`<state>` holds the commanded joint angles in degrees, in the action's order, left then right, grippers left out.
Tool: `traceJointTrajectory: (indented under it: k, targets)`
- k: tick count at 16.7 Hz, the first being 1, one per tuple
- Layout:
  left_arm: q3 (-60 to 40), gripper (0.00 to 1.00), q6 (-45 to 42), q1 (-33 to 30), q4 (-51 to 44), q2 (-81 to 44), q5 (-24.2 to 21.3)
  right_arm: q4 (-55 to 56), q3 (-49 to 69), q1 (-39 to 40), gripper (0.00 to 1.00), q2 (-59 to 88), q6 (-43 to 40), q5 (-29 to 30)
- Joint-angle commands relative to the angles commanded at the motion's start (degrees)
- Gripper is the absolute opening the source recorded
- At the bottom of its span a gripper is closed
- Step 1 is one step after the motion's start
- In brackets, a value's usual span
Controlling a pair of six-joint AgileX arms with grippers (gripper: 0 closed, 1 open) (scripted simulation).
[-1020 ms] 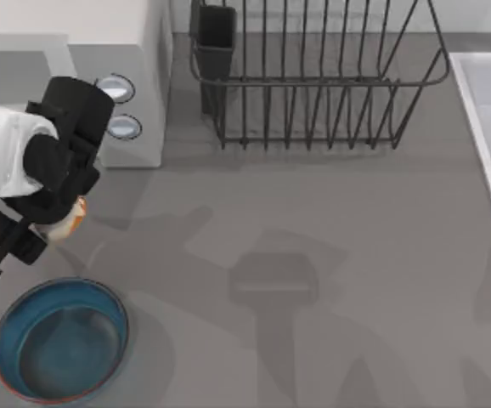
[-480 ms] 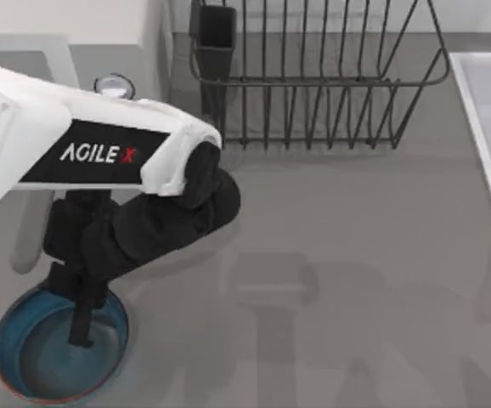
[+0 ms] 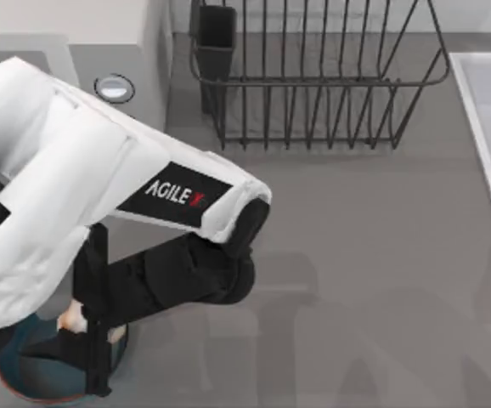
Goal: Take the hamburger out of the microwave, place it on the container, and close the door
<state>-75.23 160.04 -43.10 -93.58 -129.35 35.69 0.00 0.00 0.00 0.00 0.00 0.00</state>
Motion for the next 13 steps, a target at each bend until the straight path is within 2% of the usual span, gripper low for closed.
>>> traceJointTrajectory:
  k: [6,13]
  targets:
    - [0.2,0.0,-0.1,0.4,0.2,0.2,0.2,0.0,0.0,0.0,1.0,0.0,0.0,0.0]
    - [7.2,0.0,-2.4,3.5,9.3,-0.4,2.9,0.0,0.0,0.0,1.0,0.0,0.0,0.0]
